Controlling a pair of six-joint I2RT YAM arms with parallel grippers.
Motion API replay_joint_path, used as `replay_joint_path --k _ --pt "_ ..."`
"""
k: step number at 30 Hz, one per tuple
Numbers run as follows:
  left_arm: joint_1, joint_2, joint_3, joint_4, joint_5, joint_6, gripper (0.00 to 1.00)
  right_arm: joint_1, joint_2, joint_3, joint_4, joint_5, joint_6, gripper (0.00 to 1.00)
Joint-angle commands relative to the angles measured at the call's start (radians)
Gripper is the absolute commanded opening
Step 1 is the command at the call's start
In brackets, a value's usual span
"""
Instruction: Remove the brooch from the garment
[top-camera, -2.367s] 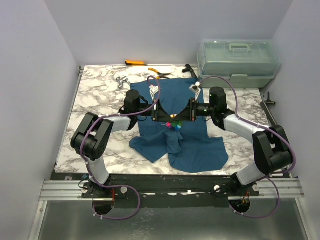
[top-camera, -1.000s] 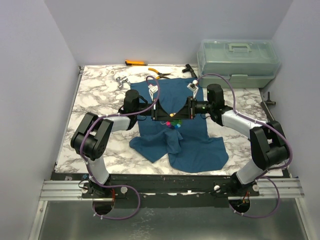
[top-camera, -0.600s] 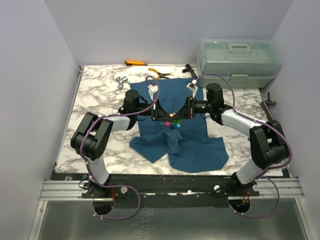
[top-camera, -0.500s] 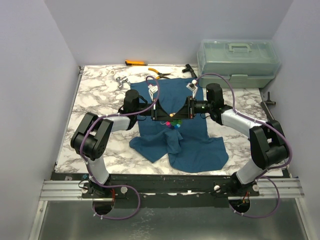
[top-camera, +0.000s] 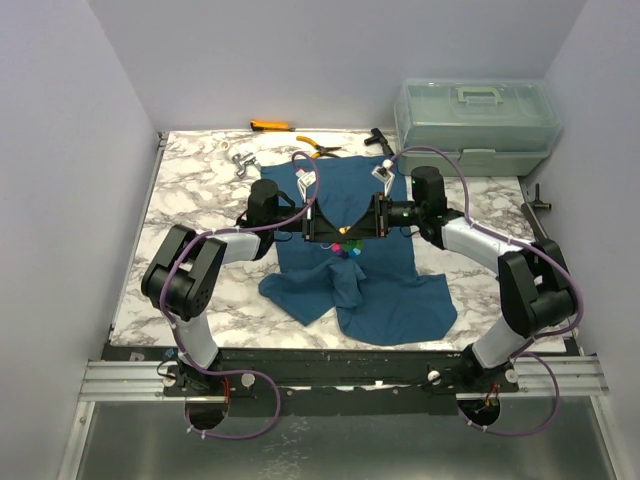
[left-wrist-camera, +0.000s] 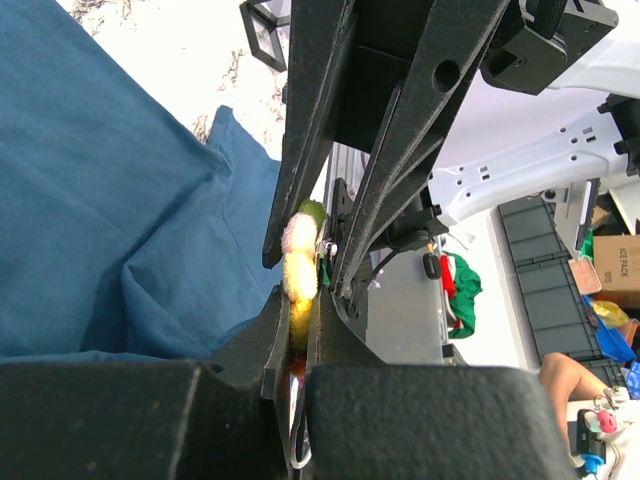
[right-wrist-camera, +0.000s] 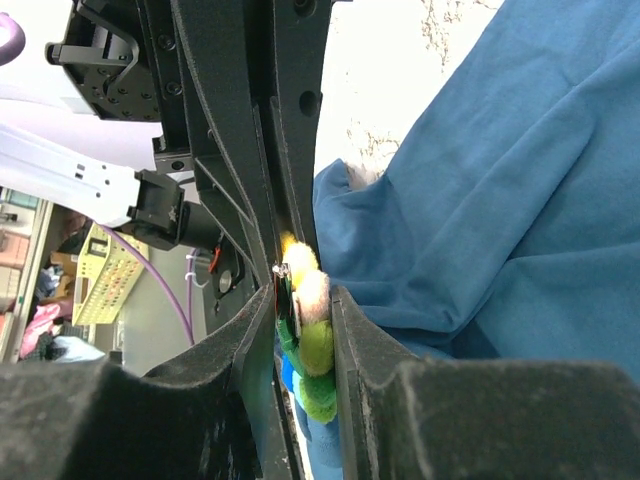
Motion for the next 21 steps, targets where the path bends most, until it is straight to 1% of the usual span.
replay_joint_path --k 1,7,17,21 --pt "-0.019 -0.023 0.003 0.053 0.041 0.001 0.0 0.014 0.046 0.02 -0.051 0.062 -0.037 0.28" --pt "-0.02 -0.026 0.003 0.053 0.043 0.003 0.0 0.016 0.06 0.027 -0.06 0.064 -0.033 0.28" --pt "-0.021 -0.035 -0.004 0.052 0.041 0.007 0.0 0.015 0.079 0.044 -0.089 0.09 -0.04 0.22" --pt "-0.019 -0.033 -0.006 0.053 0.035 0.002 0.0 0.015 0.067 0.036 -0.079 0.099 -0.037 0.21"
